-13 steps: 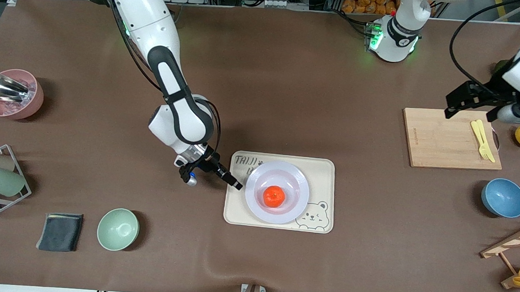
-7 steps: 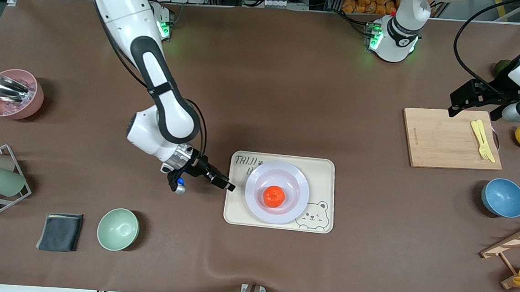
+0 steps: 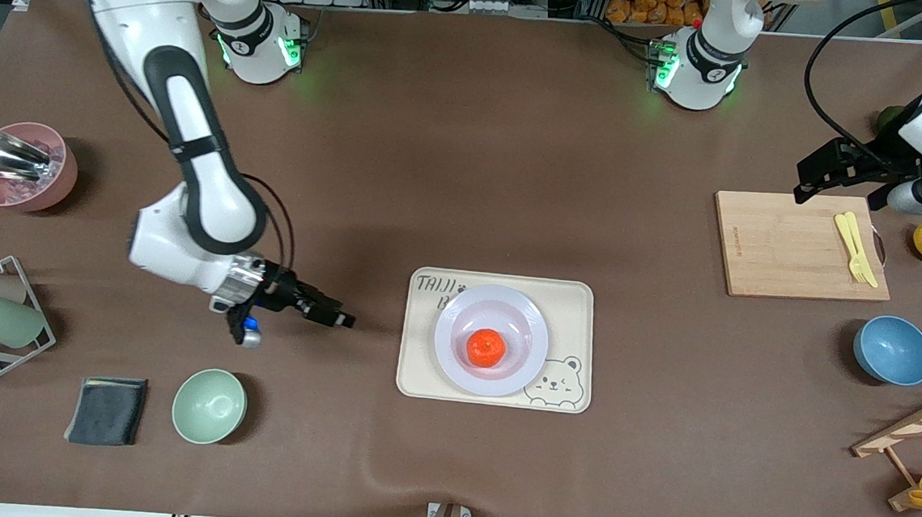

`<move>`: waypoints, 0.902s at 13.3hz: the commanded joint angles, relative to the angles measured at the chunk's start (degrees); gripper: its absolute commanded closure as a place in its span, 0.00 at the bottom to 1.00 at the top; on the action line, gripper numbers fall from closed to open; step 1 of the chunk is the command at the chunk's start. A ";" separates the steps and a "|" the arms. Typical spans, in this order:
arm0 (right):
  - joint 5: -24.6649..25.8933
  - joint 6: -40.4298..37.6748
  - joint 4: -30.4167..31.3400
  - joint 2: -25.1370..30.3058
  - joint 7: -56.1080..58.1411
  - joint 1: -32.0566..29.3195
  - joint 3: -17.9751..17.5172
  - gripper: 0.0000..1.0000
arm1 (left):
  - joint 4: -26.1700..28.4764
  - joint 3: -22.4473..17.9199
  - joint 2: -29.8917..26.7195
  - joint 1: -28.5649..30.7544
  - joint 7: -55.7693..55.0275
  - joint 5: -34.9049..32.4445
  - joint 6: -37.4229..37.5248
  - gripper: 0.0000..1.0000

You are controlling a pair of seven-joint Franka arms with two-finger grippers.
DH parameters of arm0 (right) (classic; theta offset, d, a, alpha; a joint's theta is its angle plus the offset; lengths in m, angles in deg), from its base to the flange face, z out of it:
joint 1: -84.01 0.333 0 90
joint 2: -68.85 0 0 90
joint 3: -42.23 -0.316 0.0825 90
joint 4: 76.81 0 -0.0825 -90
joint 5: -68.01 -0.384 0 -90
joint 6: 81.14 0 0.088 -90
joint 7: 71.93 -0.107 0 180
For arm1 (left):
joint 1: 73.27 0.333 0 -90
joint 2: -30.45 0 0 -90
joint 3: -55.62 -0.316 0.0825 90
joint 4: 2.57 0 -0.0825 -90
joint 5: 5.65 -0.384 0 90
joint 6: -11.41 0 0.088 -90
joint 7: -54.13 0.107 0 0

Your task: Place orange and plate with both arms

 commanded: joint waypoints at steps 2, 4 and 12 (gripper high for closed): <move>13.88 -12.86 1.83 5.19 -0.32 -9.94 -0.46 0.19 | -0.52 -0.14 -0.70 0.13 0.27 0.27 1.30 0.00; 25.12 -16.84 0.96 7.38 1.95 -13.73 -0.46 0.13 | -0.52 -0.14 -0.78 0.13 0.88 0.09 1.92 0.00; 49.33 -30.81 -2.12 21.44 4.25 -20.25 -0.72 0.00 | -0.52 -0.32 -0.87 0.21 1.15 0.09 2.71 0.00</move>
